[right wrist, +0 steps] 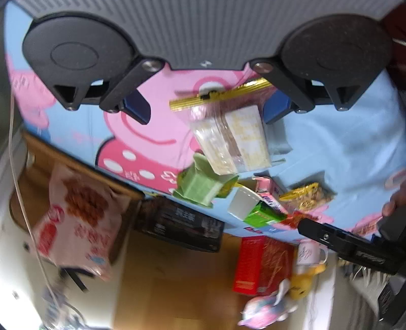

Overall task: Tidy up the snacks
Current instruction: 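Close the right gripper on the pastry bag and lift it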

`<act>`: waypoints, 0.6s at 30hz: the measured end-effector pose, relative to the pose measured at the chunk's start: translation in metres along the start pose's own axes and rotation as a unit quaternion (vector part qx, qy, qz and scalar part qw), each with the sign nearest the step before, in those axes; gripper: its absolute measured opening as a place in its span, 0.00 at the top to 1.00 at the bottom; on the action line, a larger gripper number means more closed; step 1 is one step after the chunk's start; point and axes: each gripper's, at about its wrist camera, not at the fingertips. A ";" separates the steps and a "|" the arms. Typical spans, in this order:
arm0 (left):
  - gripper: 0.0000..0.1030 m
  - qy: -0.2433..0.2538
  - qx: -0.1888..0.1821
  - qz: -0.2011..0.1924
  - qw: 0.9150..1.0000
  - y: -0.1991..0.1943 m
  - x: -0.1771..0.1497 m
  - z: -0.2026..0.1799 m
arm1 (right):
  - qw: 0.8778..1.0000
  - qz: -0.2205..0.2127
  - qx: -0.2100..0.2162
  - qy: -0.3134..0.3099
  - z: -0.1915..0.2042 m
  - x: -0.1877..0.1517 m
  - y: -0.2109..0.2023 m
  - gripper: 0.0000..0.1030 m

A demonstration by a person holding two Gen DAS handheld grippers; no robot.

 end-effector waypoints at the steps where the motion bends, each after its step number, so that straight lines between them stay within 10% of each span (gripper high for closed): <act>1: 0.01 0.011 -0.012 0.009 1.000 0.008 0.002 -0.007 | 1.000 0.004 0.009 0.018 -0.002 -0.003 -0.001 0.07; 9: 0.17 0.029 -0.075 0.111 0.991 0.081 -0.006 -0.029 | 0.996 0.019 0.023 0.079 -0.001 -0.018 0.001 0.22; 14: 0.29 0.000 -0.137 0.123 0.983 0.075 -0.016 -0.034 | 0.998 -0.002 0.042 0.053 0.019 -0.015 0.007 0.35; 18: 0.30 0.004 -0.111 0.102 0.989 0.049 -0.008 -0.029 | 0.996 -0.007 0.079 0.052 0.018 0.000 0.012 0.42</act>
Point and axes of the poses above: each gripper's, at about its wrist camera, not at the fingertips, and y roughly the way its jaws point, z to its left, x to its top, and after that the axes turned 5 degrees about -x, right-handed
